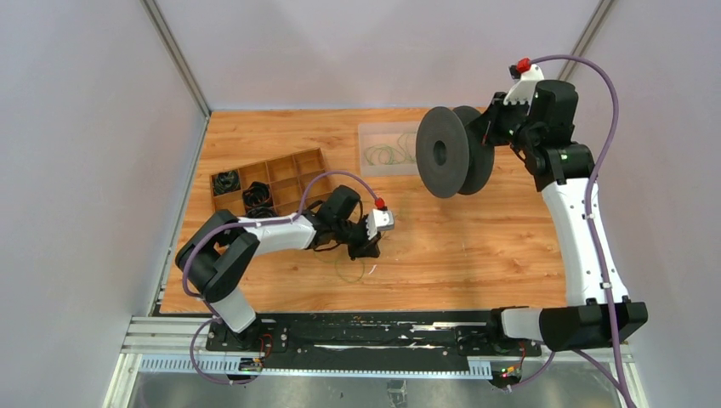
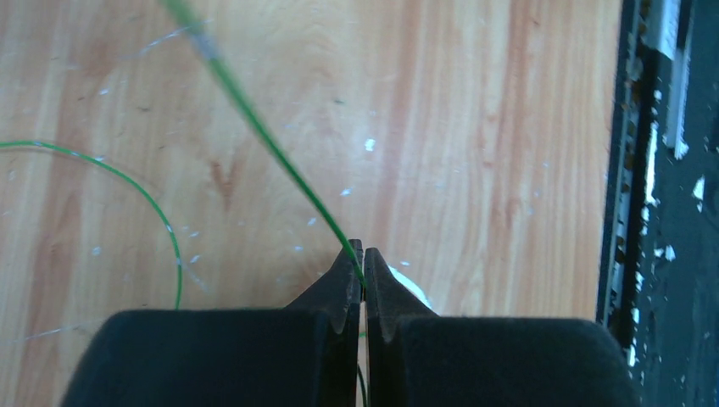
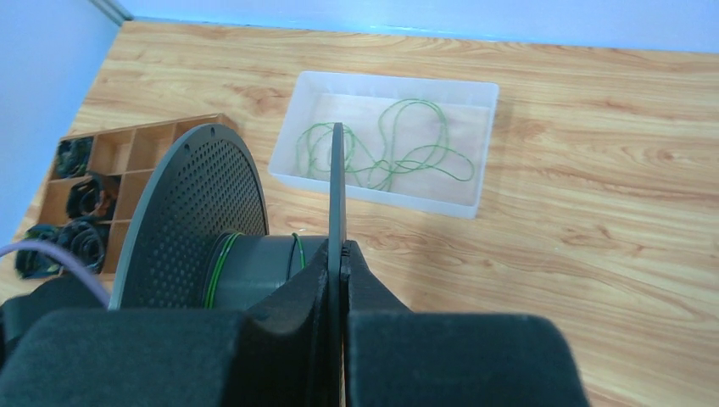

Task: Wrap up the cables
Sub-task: Wrap the cable around the cable reel.

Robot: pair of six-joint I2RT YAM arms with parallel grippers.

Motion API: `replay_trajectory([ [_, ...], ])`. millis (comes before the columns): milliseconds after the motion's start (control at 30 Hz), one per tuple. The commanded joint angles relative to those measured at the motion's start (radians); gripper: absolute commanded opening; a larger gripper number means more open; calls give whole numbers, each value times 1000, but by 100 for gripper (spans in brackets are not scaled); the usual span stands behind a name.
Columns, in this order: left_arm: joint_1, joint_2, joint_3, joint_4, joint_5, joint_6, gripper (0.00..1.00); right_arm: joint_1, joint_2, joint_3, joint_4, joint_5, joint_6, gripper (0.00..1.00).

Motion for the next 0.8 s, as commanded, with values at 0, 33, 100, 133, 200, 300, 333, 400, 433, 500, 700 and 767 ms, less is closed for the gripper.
replay_trajectory([
  [0, -53, -69, -6, -185, -5, 216, 0, -17, 15, 54, 22, 127, 4, 1],
  [33, -68, -80, -4, -219, -8, 257, 0, -17, 19, 56, 23, 148, -2, 1],
  [100, -96, -102, 2, -284, -17, 325, 0, -17, 24, 53, 33, 179, -13, 1],
  [133, -108, -112, 4, -308, -21, 348, 0, -17, 27, 53, 35, 193, -18, 1],
  [200, -125, -130, 13, -357, -23, 389, 0, -17, 35, 49, 41, 216, -26, 1],
  [300, -148, -155, 26, -416, -37, 434, 0, -17, 42, 45, 54, 244, -37, 1],
  [333, -156, -164, 30, -436, -44, 448, 0, -17, 43, 40, 62, 256, -42, 1],
  [400, -180, -179, 37, -473, -63, 475, 0, -17, 45, 31, 78, 287, -54, 1],
  [433, -193, -184, 40, -492, -76, 490, 0, -17, 46, 28, 85, 298, -59, 1],
  [500, -220, -194, 46, -521, -99, 512, 0, -17, 50, 24, 100, 318, -64, 1],
  [700, -282, -206, 49, -596, -155, 576, 0, -17, 56, 10, 145, 394, -102, 1],
  [767, -294, -206, 49, -615, -172, 595, 0, -17, 60, 6, 154, 412, -107, 1],
])
